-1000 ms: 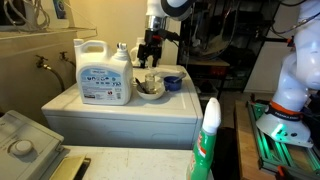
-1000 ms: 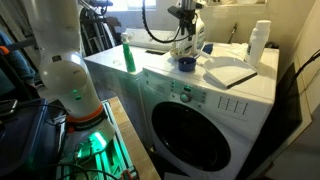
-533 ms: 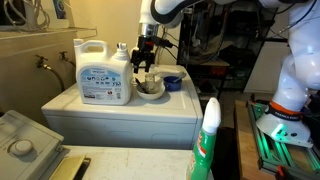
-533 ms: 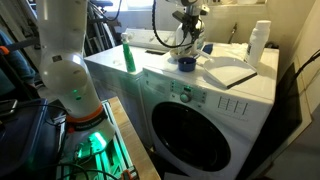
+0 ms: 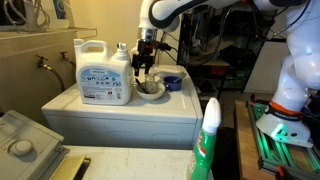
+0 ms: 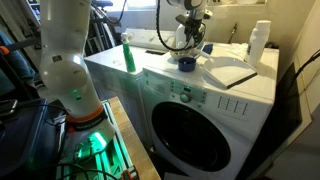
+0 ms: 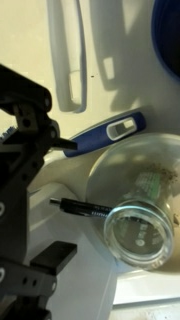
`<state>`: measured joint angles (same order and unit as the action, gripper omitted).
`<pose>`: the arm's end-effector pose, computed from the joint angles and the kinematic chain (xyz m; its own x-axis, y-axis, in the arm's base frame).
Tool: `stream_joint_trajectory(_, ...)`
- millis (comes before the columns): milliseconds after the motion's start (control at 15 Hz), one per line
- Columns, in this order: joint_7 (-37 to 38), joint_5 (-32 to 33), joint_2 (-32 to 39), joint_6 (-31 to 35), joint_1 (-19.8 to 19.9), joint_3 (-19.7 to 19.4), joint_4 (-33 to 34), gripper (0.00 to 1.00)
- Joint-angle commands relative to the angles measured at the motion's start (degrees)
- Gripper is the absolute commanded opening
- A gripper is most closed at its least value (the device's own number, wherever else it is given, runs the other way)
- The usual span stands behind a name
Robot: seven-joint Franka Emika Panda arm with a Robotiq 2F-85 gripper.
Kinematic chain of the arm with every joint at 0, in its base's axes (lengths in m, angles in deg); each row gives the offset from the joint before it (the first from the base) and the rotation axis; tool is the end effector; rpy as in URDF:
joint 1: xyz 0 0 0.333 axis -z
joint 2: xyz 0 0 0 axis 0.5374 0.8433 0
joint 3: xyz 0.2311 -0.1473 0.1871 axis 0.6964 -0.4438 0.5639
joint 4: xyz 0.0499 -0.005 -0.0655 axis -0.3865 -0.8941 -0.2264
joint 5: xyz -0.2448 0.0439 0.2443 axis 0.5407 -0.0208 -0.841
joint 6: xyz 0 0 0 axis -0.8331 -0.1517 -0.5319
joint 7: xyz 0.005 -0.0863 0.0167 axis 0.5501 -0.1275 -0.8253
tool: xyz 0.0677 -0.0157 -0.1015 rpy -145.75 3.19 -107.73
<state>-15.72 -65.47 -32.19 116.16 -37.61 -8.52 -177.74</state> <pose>0.6337 0.1396 0.4187 0.9965 -0.0615 0.0575 -0.0466 -0.9719 -0.2308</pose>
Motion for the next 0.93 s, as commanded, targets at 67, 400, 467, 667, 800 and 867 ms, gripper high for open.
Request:
stream_joint_trajectory(67,0.08,-0.53,1.61,0.81,-0.82,-0.65,1.0,0.74)
stream_joint_trajectory(400,2.18,-0.39,2.12,2.82,-1.4,-0.99,0.67,0.55)
stream_joint_trajectory(467,2.63,-0.43,2.22,3.03,-1.49,-1.04,0.58,0.63)
stream_joint_trajectory(667,3.41,-0.49,2.42,3.21,-1.72,-1.19,0.47,0.64)
stream_joint_trajectory(800,3.65,-0.95,2.55,3.34,-1.73,-1.11,0.45,0.59)
stream_joint_trajectory(867,3.54,-1.58,2.64,3.25,-1.54,-0.89,0.47,0.52)
